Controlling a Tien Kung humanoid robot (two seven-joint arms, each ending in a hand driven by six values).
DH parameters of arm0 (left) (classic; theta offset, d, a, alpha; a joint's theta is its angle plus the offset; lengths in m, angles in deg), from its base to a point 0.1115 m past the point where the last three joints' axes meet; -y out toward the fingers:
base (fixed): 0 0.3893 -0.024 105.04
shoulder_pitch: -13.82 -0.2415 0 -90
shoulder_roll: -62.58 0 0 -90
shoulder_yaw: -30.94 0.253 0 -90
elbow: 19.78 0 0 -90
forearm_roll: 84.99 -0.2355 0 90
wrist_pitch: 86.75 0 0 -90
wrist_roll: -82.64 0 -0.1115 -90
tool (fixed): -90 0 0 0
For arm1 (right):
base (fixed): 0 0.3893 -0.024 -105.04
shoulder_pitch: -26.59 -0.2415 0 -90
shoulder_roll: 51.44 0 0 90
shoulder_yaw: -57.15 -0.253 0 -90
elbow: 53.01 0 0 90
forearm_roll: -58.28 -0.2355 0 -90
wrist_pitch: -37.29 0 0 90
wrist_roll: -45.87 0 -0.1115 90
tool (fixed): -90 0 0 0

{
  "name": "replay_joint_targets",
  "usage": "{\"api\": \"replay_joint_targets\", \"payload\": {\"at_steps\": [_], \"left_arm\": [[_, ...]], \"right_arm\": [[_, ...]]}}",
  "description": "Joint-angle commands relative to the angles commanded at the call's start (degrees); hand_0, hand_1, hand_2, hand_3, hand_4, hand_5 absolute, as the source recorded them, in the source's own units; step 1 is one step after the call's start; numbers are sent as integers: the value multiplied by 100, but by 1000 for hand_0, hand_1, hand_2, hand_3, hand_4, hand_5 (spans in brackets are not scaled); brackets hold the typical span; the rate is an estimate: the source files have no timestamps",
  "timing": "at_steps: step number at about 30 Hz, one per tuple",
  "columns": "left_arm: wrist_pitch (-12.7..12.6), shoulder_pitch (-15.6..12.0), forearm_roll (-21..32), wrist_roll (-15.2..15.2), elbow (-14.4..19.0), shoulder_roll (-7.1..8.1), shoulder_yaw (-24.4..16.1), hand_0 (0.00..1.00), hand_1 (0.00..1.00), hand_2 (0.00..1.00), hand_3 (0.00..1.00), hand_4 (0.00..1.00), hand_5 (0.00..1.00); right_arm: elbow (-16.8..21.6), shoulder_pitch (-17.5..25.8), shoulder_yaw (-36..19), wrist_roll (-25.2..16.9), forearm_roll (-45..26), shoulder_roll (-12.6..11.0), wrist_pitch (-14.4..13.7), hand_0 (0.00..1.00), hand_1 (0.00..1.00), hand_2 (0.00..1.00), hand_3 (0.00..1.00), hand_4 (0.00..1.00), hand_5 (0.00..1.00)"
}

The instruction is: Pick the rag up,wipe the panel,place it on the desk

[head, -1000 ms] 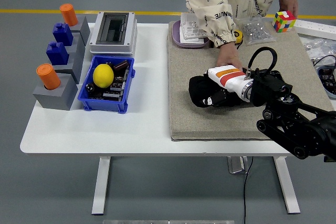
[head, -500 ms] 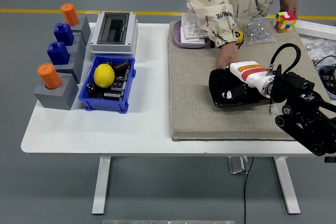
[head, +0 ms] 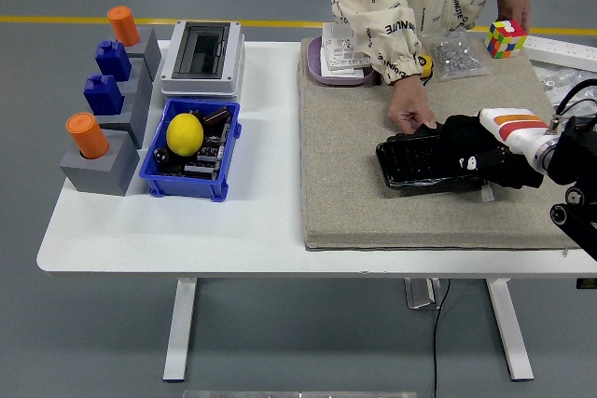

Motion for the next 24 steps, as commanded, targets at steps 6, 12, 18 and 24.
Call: {"api": "replay_joint_targets", "payload": {"at_steps": [6,12,18,24], "left_arm": [[-3,-6,-12,7,0,-1,-18,650,698,746,567,599,481],[0,-7,10,2,0,-12,-2,650,698,747,567,599,482],[-4,-17,-19,18,0,-14,-37,650,698,747,567,599,482],[0,-8,-4,11,0,-15,-15,650,699,746,567,599,481]], "right_arm": [[-61,133,-175,-1,20,-180,10,304,452,498,497,802,251],[-67,254,-312,-3,45,-299,14,305,452,498,497,801,250],[-100,323,-402,-3,65,-389,21,305,453,498,497,800,249],[-114,320,-409,-3,69,-415,23,305,452,498,497,800,249]]}}
